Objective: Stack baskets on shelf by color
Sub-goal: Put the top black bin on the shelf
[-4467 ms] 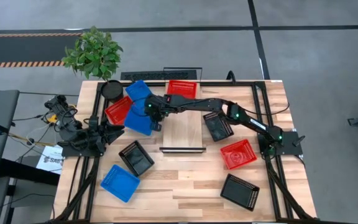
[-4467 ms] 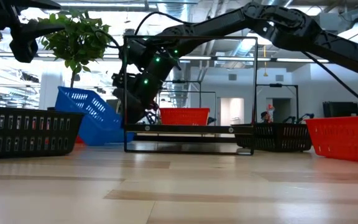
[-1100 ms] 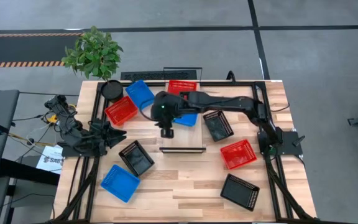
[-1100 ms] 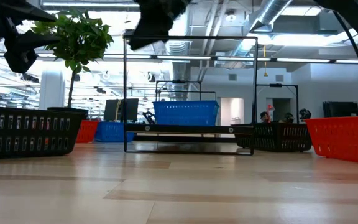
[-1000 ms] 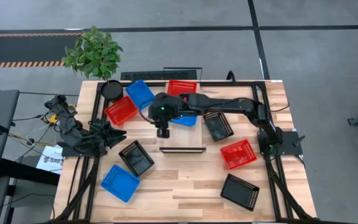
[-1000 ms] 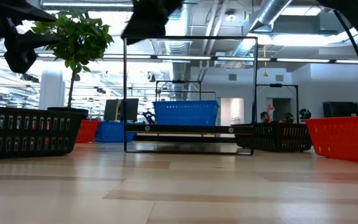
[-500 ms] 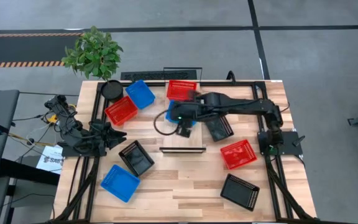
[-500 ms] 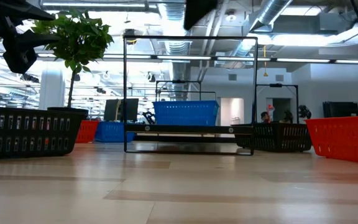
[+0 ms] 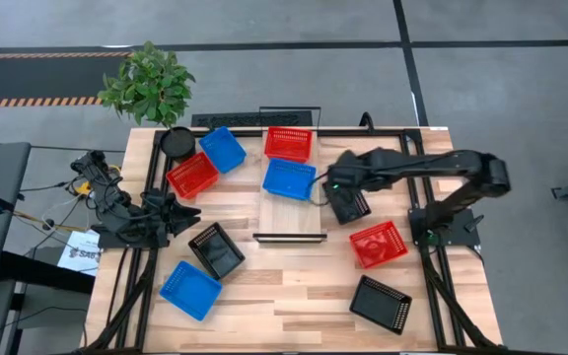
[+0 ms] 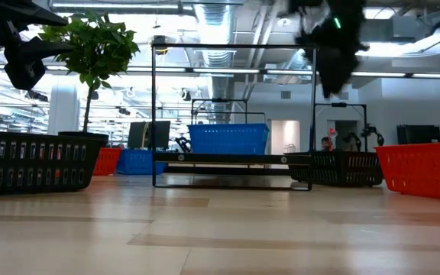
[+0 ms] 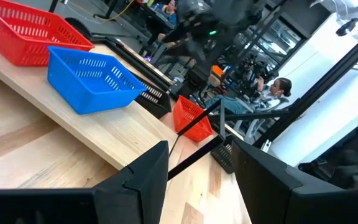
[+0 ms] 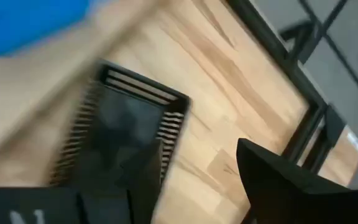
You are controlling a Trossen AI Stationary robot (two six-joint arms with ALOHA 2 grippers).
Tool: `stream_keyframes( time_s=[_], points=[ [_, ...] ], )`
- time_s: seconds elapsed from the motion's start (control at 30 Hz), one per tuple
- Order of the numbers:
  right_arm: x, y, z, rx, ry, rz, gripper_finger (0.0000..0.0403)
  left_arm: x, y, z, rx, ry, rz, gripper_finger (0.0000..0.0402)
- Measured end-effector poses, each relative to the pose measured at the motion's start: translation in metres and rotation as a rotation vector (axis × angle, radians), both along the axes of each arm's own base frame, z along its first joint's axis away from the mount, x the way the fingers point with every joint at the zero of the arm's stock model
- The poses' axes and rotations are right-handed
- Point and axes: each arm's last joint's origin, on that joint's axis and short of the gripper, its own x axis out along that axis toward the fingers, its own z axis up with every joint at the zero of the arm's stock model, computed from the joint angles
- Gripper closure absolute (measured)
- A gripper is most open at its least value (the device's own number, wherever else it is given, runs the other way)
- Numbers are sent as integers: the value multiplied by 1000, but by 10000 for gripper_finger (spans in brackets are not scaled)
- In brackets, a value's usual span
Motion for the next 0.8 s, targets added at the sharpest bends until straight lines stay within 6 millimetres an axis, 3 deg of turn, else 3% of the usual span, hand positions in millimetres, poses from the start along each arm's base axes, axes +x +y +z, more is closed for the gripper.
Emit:
stream_keyframes(
  time_s=[0.17, 0.33, 0.8],
  points=[
    [-34, -21, -42, 153, -102, -78, 170, 0, 0, 0, -11, -1, 1, 234],
    [-48, -34, -71, 230, -159, -104, 170, 0, 0, 0, -26, -4, 2, 234],
    [-46, -44, -106, 287, -120, -107, 192, 0, 1, 0, -30, -6, 21, 234]
  ],
)
